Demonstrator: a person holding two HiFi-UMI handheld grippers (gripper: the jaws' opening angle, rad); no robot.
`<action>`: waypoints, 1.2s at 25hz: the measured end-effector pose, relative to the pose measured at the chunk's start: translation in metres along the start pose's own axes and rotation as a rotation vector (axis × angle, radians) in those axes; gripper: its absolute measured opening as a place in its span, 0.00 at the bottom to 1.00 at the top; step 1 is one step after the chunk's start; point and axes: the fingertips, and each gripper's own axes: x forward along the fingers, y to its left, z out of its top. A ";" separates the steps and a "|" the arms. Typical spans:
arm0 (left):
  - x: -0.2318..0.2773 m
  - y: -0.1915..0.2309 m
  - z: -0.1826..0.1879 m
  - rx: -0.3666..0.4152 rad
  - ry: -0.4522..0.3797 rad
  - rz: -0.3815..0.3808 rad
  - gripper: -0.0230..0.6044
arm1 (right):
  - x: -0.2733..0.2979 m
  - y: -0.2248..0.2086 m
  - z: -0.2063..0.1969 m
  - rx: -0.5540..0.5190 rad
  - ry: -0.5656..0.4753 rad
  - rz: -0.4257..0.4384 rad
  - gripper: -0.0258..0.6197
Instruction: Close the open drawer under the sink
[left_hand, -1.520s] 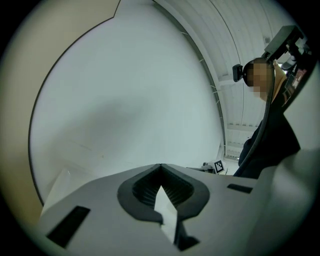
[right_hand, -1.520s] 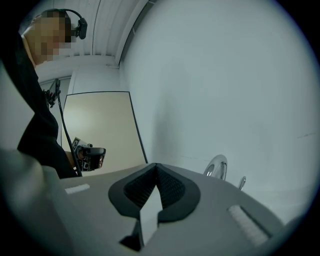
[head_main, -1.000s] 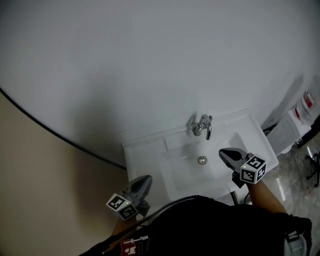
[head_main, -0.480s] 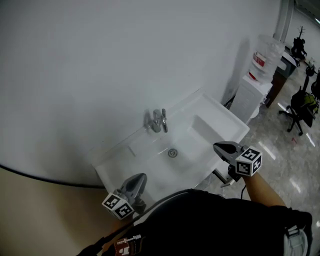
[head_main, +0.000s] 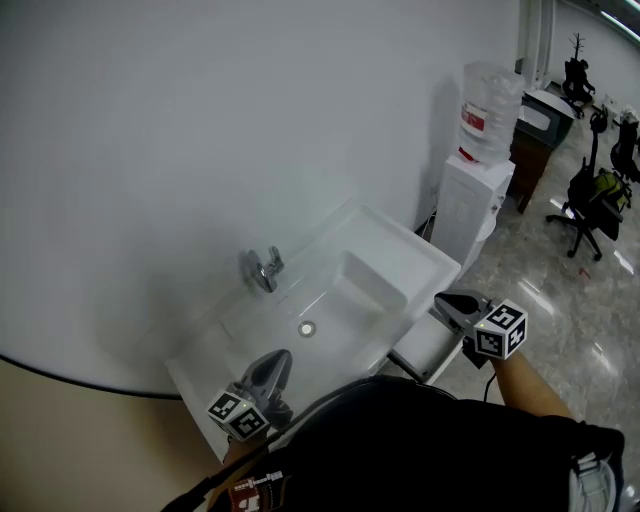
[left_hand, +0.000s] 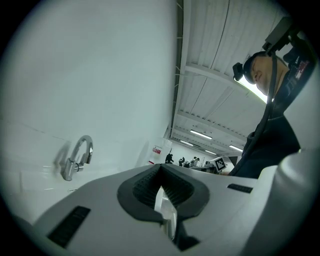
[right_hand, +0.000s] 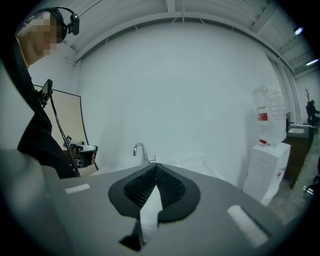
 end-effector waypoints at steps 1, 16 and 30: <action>0.015 -0.011 -0.004 0.001 0.003 -0.008 0.04 | -0.011 -0.012 -0.004 -0.003 0.000 -0.006 0.04; 0.156 -0.115 -0.102 -0.014 0.255 -0.169 0.04 | -0.110 -0.120 -0.081 0.092 -0.047 -0.113 0.04; 0.239 -0.140 -0.211 -0.047 0.451 -0.226 0.04 | -0.134 -0.178 -0.183 0.097 0.032 -0.204 0.04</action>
